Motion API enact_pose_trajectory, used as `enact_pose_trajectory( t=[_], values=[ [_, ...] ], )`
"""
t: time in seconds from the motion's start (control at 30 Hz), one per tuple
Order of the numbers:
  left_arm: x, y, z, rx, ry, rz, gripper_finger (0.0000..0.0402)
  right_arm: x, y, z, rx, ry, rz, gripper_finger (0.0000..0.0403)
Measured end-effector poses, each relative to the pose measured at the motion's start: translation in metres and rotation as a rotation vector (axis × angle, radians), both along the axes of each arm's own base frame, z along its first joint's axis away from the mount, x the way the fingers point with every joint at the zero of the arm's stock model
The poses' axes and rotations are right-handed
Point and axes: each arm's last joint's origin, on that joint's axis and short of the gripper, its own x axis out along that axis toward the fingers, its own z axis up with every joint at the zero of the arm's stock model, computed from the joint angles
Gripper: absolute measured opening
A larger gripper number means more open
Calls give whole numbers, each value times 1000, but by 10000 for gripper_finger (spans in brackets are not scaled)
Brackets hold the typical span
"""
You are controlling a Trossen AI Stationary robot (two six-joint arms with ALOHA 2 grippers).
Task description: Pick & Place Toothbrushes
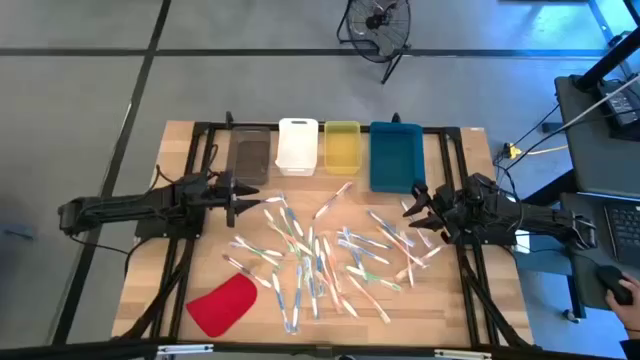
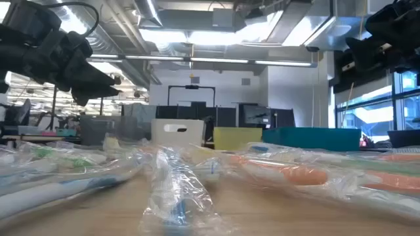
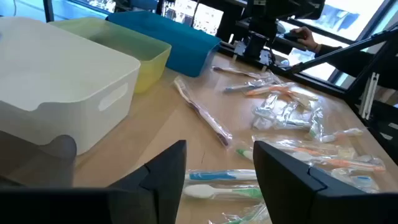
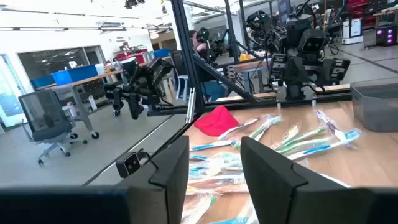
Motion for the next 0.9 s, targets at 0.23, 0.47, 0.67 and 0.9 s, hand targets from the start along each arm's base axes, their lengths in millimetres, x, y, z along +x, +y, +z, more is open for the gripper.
enact_pose_trajectory(
  t=[0.23, 0.47, 0.67, 0.9],
  values=[
    [0, 0, 0, 0, 0, 0, 182, 0, 0, 0, 0, 0, 0, 159],
    [0, 0, 0, 0, 0, 0, 182, 0, 0, 0, 0, 0, 0, 169],
    [0, 0, 0, 0, 0, 0, 182, 0, 0, 0, 0, 0, 0, 176],
    [0, 0, 0, 0, 0, 0, 182, 1, 0, -1, 2, 9, 0, 183]
  ],
)
